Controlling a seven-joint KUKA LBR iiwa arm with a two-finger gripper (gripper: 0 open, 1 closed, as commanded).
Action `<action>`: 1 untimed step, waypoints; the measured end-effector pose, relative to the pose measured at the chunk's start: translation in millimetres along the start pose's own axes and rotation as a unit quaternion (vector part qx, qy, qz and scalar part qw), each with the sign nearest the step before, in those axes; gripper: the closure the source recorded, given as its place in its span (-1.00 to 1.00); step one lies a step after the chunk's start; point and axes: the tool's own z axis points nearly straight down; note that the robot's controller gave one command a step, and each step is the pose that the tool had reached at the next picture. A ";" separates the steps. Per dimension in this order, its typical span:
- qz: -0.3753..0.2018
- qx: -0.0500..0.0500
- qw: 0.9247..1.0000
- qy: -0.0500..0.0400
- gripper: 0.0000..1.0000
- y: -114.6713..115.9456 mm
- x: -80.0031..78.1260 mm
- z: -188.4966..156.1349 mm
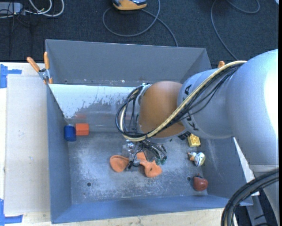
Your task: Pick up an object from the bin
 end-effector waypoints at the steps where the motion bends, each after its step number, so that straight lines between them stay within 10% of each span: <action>1: 0.000 0.000 1.000 0.000 1.00 -0.1 0.0 0.0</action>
Offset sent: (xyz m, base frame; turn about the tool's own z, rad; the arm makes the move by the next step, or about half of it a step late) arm -0.0163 -0.0059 0.1885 0.0046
